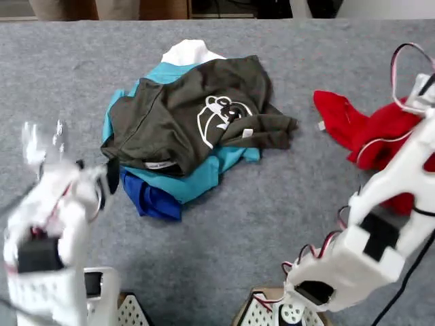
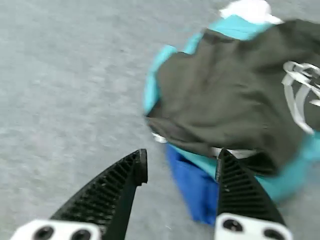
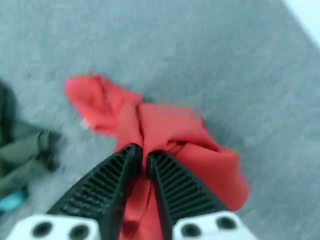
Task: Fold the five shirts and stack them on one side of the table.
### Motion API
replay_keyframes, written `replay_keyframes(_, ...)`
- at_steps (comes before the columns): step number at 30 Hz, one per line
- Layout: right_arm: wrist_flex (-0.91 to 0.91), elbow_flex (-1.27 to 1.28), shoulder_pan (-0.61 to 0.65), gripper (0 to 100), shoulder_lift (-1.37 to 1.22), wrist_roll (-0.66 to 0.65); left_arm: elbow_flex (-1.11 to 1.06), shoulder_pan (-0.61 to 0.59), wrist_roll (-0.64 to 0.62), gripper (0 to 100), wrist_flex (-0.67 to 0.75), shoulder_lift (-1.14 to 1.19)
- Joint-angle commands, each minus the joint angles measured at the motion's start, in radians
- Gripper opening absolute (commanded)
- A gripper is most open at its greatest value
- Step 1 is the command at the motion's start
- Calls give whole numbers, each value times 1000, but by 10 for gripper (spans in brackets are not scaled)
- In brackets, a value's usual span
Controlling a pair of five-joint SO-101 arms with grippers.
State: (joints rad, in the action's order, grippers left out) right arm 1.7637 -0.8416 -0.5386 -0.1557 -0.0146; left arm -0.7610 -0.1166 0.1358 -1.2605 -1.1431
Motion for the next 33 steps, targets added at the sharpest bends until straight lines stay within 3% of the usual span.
replay_keyframes(1, 18, 205, 91, 2, 173, -5, 399, 164, -77, 233, -80, 410)
replay_keyframes(6, -23, 521, 223, 2, 328, -3, 776, 282, -183, 247, -106, 877)
replay_keyframes(12, -51, 771, 332, 2, 498, -3, 1162, 315, -273, 319, -114, 1451)
replay_keyframes(20, -184, 984, 349, 2, 641, -3, 1685, 305, -327, 312, -198, 2114)
replay_keyframes(23, -190, 1024, 349, 2, 661, -3, 1918, 301, -321, 237, -310, 2279)
replay_keyframes(27, -190, 1036, 349, 2, 671, -3, 2179, 295, -307, 27, -411, 2417)
replay_keyframes(33, -181, 1038, 349, 2, 671, -3, 2337, 147, -199, 19, -500, 2499)
